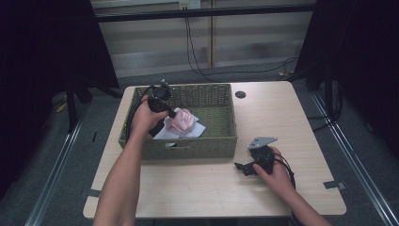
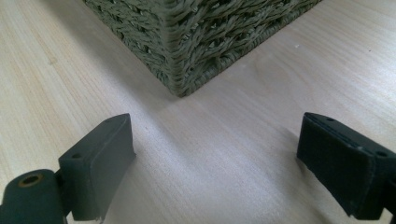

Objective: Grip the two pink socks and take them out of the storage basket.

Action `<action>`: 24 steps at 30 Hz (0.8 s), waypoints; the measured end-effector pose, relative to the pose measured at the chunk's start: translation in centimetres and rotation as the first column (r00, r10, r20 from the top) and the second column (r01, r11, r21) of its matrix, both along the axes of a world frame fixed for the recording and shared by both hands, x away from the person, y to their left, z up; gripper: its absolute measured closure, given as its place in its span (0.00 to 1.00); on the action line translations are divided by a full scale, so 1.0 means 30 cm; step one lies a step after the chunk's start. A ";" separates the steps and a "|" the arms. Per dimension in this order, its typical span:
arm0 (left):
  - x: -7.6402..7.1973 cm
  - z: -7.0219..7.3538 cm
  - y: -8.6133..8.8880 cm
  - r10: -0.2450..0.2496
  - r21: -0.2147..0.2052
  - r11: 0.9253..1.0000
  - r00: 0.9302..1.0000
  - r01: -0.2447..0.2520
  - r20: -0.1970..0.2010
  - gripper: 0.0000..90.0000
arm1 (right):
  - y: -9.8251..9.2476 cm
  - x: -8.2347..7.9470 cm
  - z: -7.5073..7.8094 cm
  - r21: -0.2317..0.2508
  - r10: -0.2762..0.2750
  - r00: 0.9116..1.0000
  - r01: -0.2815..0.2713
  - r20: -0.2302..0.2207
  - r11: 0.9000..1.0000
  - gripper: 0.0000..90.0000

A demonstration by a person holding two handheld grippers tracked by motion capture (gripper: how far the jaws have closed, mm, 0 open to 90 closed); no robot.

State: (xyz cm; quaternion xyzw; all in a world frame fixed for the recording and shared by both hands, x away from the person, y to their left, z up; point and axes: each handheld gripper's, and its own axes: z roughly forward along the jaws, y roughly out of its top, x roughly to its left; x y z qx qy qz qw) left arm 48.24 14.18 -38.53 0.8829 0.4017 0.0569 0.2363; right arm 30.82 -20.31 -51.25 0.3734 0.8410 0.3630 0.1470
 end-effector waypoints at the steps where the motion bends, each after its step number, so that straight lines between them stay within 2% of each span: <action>1: -0.005 0.012 -0.002 0.000 -0.005 1.000 1.000 0.000 -0.003 0.92 | 0.000 0.000 0.000 0.000 0.000 1.000 0.000 0.000 1.000 0.11; 2: -0.008 0.026 -0.001 -0.006 -0.008 1.000 1.000 0.006 0.000 0.92 | 0.000 0.000 0.000 0.001 -0.001 1.000 0.001 -0.002 1.000 0.11; 4: -0.016 0.055 -0.001 -0.001 -0.040 0.999 1.000 0.001 -0.004 0.93 | 0.000 0.000 0.000 0.000 0.000 1.000 0.000 0.000 1.000 0.11; 8: -0.032 0.111 -0.001 -0.010 -0.041 0.999 1.000 0.010 -0.004 0.93 | 0.001 0.000 0.000 0.001 -0.002 1.000 0.002 -0.003 1.000 0.11; 11: -0.046 0.145 0.004 -0.016 -0.070 0.997 1.000 0.015 -0.007 0.93 | 0.001 -0.001 0.001 0.003 -0.005 1.000 0.005 -0.007 1.000 0.11; 17: -0.081 0.186 0.006 -0.025 -0.106 0.994 0.999 0.022 -0.027 0.93 | 0.001 0.000 0.000 0.001 -0.001 1.000 0.001 -0.002 1.000 0.11; 24: -0.115 0.233 0.005 -0.047 -0.122 0.992 0.998 0.041 -0.046 0.93 | 0.001 0.000 0.000 0.001 -0.002 1.000 0.002 -0.002 1.000 0.11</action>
